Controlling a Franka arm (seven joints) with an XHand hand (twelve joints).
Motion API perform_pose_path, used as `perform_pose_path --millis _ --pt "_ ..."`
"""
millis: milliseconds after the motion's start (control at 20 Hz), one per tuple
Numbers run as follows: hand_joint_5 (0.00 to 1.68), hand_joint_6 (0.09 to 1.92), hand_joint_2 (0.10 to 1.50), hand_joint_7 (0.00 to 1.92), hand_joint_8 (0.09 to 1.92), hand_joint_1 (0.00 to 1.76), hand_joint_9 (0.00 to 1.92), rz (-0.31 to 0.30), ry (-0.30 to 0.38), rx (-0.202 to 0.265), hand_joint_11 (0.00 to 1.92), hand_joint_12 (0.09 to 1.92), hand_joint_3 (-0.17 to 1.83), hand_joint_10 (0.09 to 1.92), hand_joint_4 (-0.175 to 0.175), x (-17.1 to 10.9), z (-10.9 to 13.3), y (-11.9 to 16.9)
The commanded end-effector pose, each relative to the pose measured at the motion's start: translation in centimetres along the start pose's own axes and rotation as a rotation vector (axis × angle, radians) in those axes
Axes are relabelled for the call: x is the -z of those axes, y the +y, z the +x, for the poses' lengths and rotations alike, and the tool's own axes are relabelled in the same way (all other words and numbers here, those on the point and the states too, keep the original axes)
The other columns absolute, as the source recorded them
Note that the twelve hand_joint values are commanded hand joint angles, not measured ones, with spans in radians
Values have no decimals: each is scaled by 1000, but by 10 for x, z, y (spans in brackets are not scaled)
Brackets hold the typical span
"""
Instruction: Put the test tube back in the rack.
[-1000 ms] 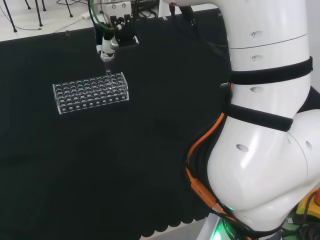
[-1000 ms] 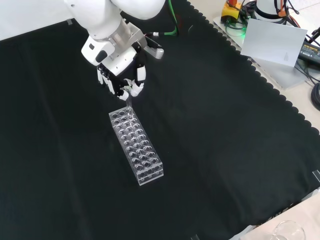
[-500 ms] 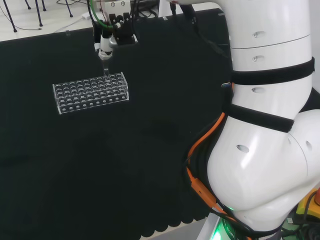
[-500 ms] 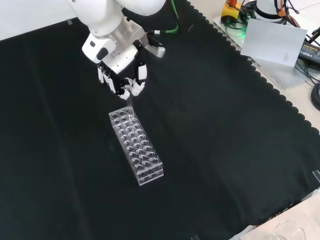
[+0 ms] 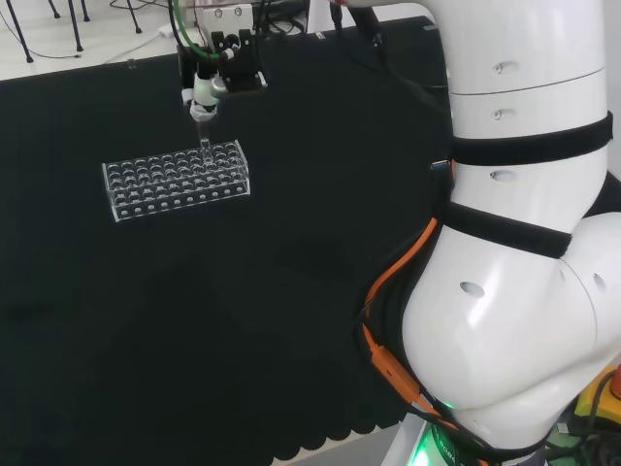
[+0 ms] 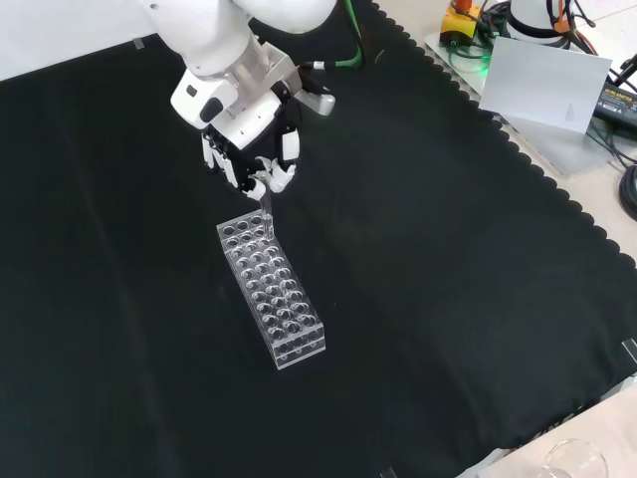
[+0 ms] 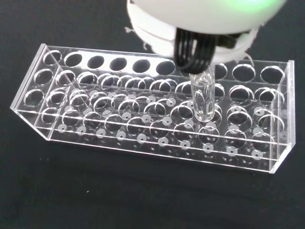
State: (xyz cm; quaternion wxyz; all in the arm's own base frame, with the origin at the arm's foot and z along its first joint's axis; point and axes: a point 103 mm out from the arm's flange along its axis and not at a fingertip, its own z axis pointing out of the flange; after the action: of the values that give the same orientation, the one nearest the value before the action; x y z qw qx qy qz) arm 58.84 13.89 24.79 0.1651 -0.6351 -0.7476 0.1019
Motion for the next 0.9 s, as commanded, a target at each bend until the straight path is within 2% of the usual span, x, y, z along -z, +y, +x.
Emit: perform_pose_path --millis 50,900 --pt "1309 535 661 1707 624 1433 1318 1 2 0 1011 1171 570 586 -175 -1 -4 -1" --pt "1309 536 661 1707 624 1433 1318 27 -10 -14 1011 1171 570 586 -175 -8 -9 9"
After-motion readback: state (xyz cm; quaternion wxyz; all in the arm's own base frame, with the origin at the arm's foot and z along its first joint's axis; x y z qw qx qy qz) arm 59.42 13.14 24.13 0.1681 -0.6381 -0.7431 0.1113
